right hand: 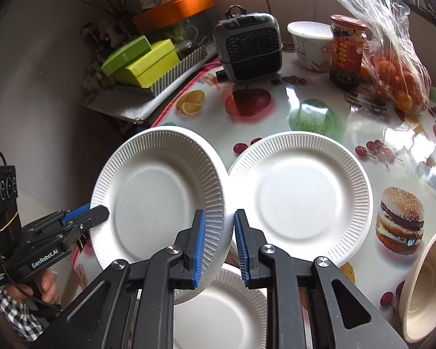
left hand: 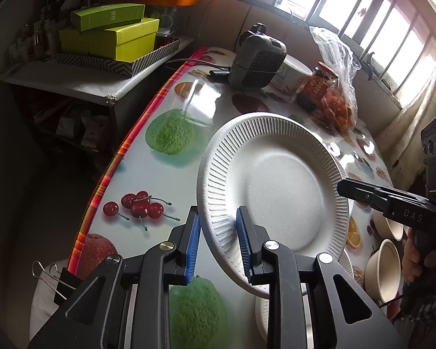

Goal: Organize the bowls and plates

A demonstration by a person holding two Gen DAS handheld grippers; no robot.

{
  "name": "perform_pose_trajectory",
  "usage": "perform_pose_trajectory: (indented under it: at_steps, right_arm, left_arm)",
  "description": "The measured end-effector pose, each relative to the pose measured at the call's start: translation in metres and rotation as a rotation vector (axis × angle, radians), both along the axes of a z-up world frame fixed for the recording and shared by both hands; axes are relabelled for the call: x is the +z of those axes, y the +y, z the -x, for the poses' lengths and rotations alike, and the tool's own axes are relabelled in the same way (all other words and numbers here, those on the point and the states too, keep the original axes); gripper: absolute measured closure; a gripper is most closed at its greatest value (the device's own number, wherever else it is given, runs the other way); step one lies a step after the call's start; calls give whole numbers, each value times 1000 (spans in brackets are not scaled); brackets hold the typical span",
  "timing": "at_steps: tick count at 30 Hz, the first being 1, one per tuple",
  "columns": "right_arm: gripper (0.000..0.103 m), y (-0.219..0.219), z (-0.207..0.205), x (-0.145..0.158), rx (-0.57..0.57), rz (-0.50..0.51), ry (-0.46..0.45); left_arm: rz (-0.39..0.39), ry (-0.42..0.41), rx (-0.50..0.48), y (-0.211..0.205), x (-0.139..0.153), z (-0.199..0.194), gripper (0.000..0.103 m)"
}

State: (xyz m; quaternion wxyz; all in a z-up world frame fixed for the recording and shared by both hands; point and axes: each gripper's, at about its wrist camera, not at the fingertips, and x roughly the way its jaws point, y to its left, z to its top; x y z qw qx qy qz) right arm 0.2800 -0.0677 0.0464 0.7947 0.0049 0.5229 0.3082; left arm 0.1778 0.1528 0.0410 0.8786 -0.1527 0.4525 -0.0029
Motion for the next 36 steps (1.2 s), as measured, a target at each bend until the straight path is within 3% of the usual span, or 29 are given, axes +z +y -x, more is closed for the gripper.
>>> perform_pose_trajectory:
  at_steps: [20,36]
  right_arm:
    - [83,-51,48,0,-53,-13,6]
    - [83,-85,78,-21,-93,11,53]
  left_arm:
    - [-13,5,-77,-42,-2,37,77]
    - [4,66,-141,-71,-30,53,77]
